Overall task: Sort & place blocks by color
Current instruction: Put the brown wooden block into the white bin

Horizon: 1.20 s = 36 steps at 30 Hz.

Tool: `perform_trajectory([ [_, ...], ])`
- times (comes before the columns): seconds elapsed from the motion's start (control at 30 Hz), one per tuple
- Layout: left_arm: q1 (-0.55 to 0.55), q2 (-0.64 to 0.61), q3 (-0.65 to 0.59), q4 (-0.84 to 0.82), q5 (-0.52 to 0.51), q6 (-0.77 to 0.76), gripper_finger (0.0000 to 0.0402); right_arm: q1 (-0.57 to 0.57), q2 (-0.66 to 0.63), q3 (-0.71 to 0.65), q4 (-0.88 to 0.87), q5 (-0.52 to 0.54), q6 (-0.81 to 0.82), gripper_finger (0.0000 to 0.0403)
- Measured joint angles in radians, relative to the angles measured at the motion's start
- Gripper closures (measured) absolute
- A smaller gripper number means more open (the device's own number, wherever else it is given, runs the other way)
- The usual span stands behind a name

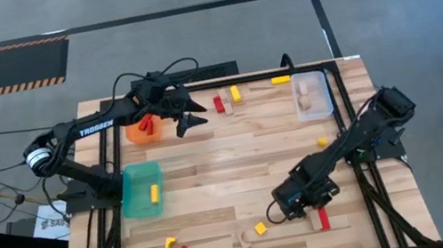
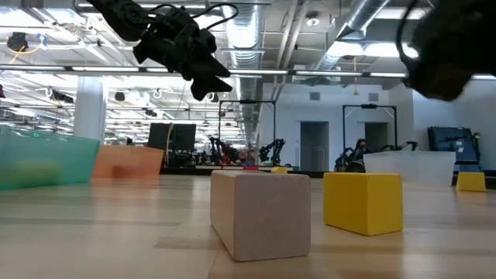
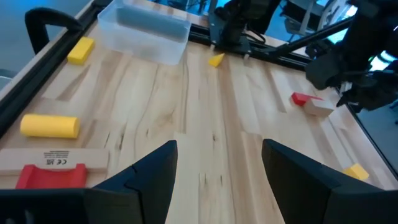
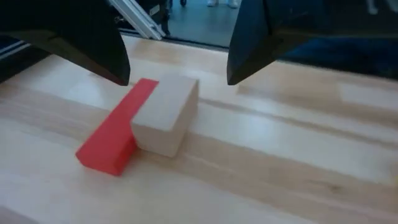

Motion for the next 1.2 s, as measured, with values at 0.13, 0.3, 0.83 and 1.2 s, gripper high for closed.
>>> perform_trajectory([
  [0.13,0.000,0.000,0.000,0.004,-0.005,-0.020,0.0180,0.032,0.000,-0.063,0.086,0.018,0.075,0.0112],
  [0.3,0.000,0.000,0.000,0.016,-0.040,-0.032,0.0180,0.076,-0.001,-0.123,0.142,0.030,0.155,0.0112],
  [0.83,0.000,0.000,0.000,0.019,-0.060,-0.109,0.0180,0.117,-0.004,-0.203,0.298,0.127,0.283,0.0133],
  [1.2,-0.004,0.000,0.000,0.038,-0.085,-0.124,0.0180,0.117,-0.003,-0.202,0.264,0.127,0.283,0.0251],
])
